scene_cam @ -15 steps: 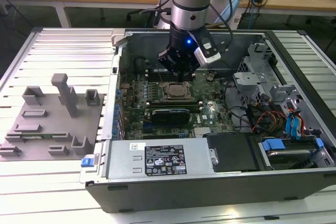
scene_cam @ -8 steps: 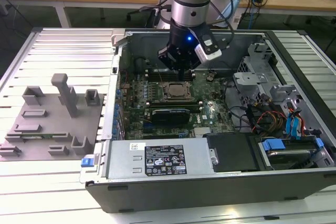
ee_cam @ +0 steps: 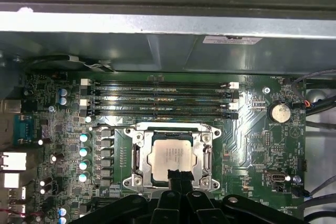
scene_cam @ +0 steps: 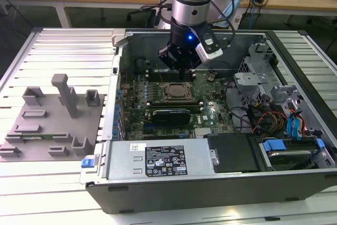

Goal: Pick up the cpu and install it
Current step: 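Install the first cpu locking lever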

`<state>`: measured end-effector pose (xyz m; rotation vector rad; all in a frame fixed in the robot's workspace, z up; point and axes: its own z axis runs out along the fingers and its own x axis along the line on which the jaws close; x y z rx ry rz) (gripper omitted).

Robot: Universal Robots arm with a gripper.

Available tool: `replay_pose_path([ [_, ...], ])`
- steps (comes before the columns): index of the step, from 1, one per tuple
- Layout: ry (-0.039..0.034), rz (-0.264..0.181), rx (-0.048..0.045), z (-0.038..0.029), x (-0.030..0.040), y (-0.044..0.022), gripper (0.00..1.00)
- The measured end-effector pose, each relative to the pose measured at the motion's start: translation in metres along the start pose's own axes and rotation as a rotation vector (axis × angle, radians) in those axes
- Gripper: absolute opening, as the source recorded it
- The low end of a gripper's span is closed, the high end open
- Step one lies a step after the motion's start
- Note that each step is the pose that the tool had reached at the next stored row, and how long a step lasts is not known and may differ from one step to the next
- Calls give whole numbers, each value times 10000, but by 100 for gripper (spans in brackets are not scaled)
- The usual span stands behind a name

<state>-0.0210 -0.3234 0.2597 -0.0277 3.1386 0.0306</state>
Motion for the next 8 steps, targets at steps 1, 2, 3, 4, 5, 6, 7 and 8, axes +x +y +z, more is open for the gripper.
replay_pose_path([
  [1, 0, 0, 0, 0, 0, 0, 11],
  [2, 0, 0, 0, -1, 0, 0, 11],
  [3, 0, 0, 0, -1, 0, 0, 11],
  [4, 0, 1, 1, -1, 4, 0, 11],
  [5, 0, 0, 1, -1, 9, 0, 11],
  [6, 0, -1, 0, -1, 16, 0, 11],
  [7, 0, 0, 0, -1, 24, 0, 11],
  [8, 0, -1, 1, -2, 35, 1, 11],
])
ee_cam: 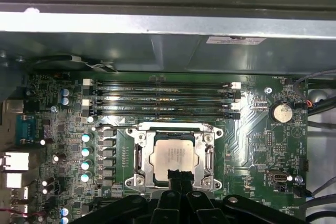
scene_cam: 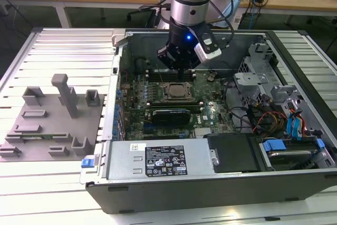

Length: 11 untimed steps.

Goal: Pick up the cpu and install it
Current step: 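Install the first cpu locking lever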

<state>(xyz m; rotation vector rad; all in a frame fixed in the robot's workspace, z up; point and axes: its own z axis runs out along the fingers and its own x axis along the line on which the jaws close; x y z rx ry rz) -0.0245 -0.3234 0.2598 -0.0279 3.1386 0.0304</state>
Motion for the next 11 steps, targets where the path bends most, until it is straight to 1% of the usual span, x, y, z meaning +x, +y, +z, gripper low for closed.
replay_pose_path([
  [2, 0, 1, -1, 0, 13, 0, 11],
  [8, 0, 0, -1, 0, 113, 2, 11],
  [11, -1, 0, 0, 0, 203, 3, 11],
])
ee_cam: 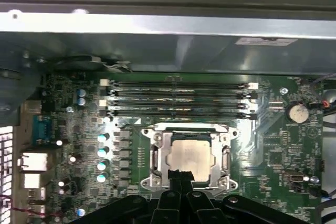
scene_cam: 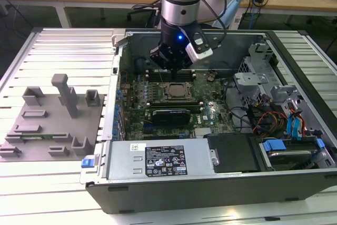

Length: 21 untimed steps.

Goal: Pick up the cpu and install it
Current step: 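Install the first cpu locking lever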

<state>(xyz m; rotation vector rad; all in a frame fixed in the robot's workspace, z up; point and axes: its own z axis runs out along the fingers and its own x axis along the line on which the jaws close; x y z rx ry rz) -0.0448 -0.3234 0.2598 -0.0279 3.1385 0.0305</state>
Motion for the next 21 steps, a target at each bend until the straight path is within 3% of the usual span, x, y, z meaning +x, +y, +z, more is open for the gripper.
replay_pose_path([
  [5, -1, 2, -1, 0, 170, 3, 11],
  [12, -1, 4, -1, -1, 334, 6, 11],
  [19, -1, 4, 0, -1, 358, 7, 11],
  [21, -2, 6, -92, -1, 362, 6, 11],
])
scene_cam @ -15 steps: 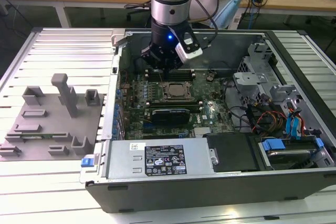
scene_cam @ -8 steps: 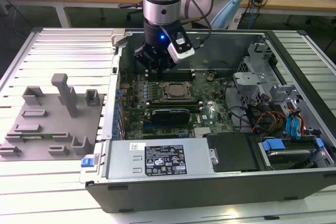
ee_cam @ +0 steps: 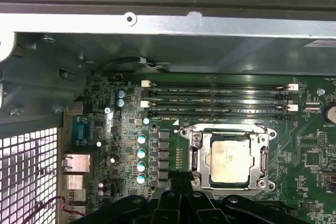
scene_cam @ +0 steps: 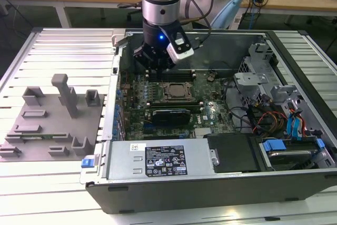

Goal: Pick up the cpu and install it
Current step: 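Install the first cpu locking lever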

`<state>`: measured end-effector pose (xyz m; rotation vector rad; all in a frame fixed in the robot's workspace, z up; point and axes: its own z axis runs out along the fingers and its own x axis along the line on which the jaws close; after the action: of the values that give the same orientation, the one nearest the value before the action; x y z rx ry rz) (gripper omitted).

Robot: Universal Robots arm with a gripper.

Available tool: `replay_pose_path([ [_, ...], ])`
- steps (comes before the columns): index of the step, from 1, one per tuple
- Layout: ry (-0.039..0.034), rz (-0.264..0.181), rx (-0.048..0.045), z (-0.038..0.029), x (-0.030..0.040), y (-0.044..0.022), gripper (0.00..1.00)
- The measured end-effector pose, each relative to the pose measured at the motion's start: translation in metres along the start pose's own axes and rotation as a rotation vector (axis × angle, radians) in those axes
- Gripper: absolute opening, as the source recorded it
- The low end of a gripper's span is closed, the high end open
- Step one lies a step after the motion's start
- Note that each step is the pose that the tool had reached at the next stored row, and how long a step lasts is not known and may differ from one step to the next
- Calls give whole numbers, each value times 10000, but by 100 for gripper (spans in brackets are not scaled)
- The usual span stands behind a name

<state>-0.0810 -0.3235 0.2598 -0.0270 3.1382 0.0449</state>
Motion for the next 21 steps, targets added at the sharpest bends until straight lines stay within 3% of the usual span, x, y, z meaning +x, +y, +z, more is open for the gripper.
replay_pose_path([
  [1, -2, 2, -126, 0, 11, 1, 11],
  [3, -6, -1, -263, 1, 33, 1, 11],
  [5, -15, 0, -621, 1, 75, 2, 11],
  [6, -20, 1, -851, 1, 105, 2, 11],
  [8, -28, 2, -1147, 2, 135, 2, 11],
  [9, -32, 0, -1379, 2, 154, 2, 11],
  [11, -38, 4, -1704, 1, 170, 1, 11],
  [12, -42, 4, -1913, 1, 173, 1, 11],
  [21, -43, 5, -1942, 5, 54, -1, 11],
])
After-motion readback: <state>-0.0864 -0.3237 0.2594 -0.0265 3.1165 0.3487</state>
